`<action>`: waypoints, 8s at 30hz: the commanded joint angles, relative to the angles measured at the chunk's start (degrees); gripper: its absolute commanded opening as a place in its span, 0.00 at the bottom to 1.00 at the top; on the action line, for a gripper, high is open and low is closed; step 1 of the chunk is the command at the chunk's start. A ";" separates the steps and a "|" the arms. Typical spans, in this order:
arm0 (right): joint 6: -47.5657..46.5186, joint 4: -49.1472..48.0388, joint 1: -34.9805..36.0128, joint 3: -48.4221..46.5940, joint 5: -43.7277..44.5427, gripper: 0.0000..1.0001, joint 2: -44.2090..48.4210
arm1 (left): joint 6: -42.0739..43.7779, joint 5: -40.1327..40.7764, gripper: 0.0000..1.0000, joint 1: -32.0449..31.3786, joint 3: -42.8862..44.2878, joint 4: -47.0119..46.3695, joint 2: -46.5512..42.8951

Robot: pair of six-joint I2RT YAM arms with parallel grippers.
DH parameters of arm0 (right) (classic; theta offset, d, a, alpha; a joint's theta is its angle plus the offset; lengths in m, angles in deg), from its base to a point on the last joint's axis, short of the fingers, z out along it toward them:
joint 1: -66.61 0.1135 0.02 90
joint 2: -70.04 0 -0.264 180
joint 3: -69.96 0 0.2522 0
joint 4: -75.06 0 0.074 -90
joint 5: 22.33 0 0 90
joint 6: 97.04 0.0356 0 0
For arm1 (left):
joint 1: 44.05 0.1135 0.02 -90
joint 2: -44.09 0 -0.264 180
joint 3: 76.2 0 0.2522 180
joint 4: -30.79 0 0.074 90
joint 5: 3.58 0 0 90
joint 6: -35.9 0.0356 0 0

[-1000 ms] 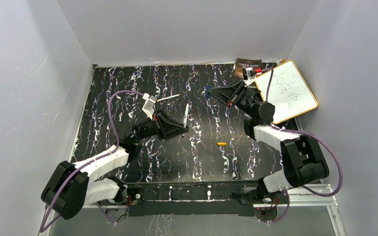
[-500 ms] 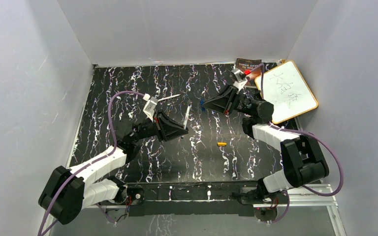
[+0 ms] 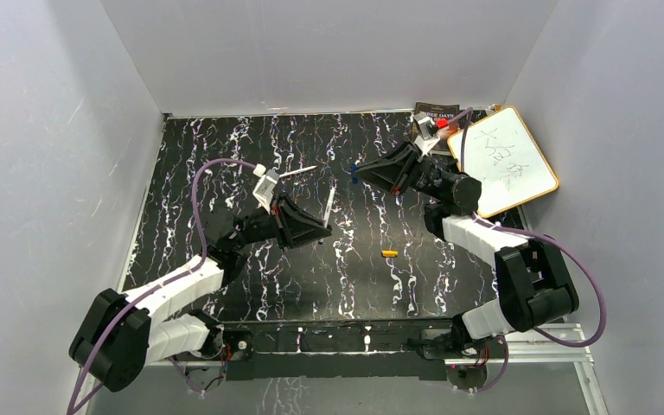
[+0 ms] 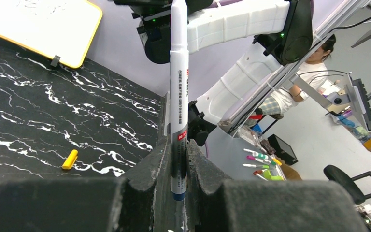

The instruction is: Insert the pens into the pen caps

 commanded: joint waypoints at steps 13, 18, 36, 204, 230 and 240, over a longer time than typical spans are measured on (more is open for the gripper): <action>-15.30 3.68 4.84 -8.30 2.68 0.00 0.09 | 1.63 -1.03 0.00 -0.64 1.40 0.00 -4.09; -43.85 48.43 4.88 -8.19 15.84 0.00 4.63 | 3.94 -2.37 0.00 -0.47 2.39 3.81 -8.07; -80.05 101.92 23.22 -22.02 48.51 0.00 -12.19 | 7.45 -2.53 0.00 -0.51 3.60 8.51 -10.19; -36.92 99.80 21.78 -30.60 74.19 0.32 -29.75 | 19.68 3.79 0.00 0.18 8.77 32.40 -18.71; -41.03 95.46 20.35 -27.51 70.97 0.00 -22.82 | 19.12 3.92 0.00 0.21 8.57 31.38 -17.25; -44.97 73.22 13.97 -16.43 55.86 0.00 2.41 | 11.36 2.79 0.00 0.17 6.62 18.45 -11.62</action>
